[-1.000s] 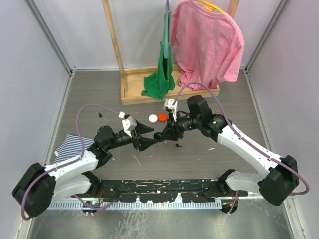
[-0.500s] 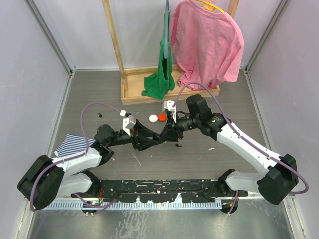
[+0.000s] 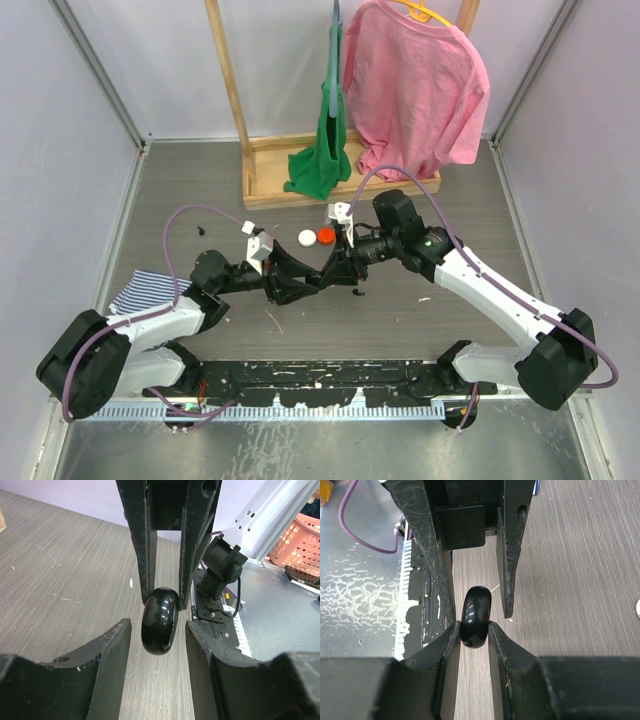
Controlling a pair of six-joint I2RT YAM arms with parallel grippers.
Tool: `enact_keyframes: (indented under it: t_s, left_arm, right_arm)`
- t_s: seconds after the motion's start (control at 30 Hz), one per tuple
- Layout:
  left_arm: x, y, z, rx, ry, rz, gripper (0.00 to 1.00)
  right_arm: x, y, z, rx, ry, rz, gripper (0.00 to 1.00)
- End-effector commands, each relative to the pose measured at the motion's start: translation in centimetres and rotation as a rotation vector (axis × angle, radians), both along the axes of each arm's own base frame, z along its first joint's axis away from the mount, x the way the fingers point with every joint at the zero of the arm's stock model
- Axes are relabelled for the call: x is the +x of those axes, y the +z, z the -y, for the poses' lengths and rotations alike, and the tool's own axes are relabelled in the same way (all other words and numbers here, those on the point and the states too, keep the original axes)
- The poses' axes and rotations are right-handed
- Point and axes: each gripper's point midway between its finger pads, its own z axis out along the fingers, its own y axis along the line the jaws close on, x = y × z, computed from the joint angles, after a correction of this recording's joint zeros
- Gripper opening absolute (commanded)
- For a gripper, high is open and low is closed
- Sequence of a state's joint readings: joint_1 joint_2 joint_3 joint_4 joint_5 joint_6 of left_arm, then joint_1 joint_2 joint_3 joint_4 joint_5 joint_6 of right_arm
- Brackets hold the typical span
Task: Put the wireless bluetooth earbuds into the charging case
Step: Open the charging case.
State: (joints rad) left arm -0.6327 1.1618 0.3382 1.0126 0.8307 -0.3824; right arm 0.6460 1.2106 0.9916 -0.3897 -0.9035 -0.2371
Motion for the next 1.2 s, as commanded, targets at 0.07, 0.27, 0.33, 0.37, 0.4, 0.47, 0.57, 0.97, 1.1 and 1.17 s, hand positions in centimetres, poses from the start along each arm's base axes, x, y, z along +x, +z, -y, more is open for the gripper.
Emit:
enact_keyframes:
  t_s: [0.07,0.27,0.33,0.37,0.4,0.47,0.57,0.97,1.1,1.17]
  left_arm:
    - [0.3,1.0,0.3,-0.019,-0.015,0.032,0.48]
    - [0.3,1.1,0.3,-0.016,-0.016,0.033,0.42]
    - [0.3,1.1,0.3,-0.017,-0.014,0.041,0.35]
    - [0.4,1.1,0.3,-0.017,-0.010,0.046,0.29]
    - [0.4,1.0,0.3,-0.015,-0.007,0.048,0.23]
    - [0.5,1.1,0.2,-0.017,-0.003,0.055,0.14]
    - [0.4,1.1,0.2,-0.020,-0.001,0.069,0.06]
    - [-0.1,0.8,0.0,-0.023,0.002,0.142,0.00]
    - [-0.4,0.8,0.0,-0.023,-0.006,0.175,0.00]
    - [-0.5,0.8,-0.1,-0.024,-0.002,0.192,0.00]
  right_arm:
    - [0.4,3.3,-0.4,0.074,0.020,0.098,0.10]
    - [0.3,3.2,-0.3,0.072,0.020,0.096,0.10]
    - [0.3,3.0,-0.3,0.069,0.021,0.090,0.10]
    - [0.3,2.9,-0.4,0.068,0.021,0.089,0.10]
    - [0.4,2.8,-0.4,0.066,0.018,0.089,0.10]
    - [0.5,2.6,-0.4,0.060,0.013,0.087,0.11]
    - [0.6,2.6,-0.4,0.059,0.011,0.086,0.16]
    - [1.5,2.8,-0.4,0.069,-0.053,0.112,0.51]
    - [2.0,3.1,-0.2,0.066,-0.085,0.134,0.53]
    - [2.3,3.3,0.0,0.063,-0.110,0.151,0.54]
